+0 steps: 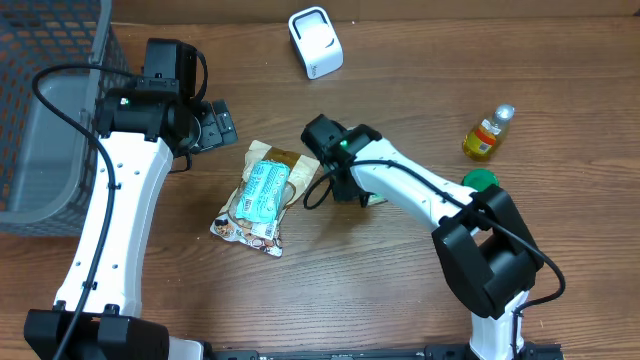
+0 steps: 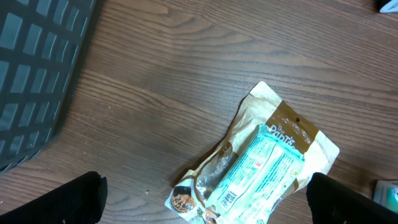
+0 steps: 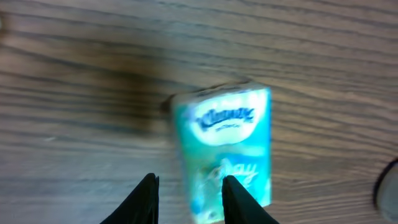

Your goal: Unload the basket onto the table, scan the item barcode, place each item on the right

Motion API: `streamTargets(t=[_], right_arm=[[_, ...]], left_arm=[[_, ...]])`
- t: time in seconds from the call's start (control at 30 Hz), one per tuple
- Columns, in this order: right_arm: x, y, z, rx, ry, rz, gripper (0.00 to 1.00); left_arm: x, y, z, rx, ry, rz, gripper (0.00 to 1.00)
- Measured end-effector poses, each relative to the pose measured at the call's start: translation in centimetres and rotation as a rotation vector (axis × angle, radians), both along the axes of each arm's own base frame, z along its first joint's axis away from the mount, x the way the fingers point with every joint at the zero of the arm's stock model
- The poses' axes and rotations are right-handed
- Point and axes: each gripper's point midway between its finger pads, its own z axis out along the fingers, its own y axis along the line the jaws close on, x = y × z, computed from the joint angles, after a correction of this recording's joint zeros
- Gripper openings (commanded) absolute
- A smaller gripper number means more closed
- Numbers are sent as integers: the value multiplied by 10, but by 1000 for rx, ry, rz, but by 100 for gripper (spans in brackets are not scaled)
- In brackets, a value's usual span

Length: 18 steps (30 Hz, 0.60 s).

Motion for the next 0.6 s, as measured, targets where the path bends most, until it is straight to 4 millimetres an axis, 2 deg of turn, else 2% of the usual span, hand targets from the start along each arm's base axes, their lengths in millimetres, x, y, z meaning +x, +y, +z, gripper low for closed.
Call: streamTargets(t=[0.3,0.6], right_arm=[[2,-13,-14,-50,-40,-5,29],[7,-10,-14,-38,-69,-6,30]], left_arm=[[0,0,0,0,0,0,100],[0,0,0,0,0,0,100]])
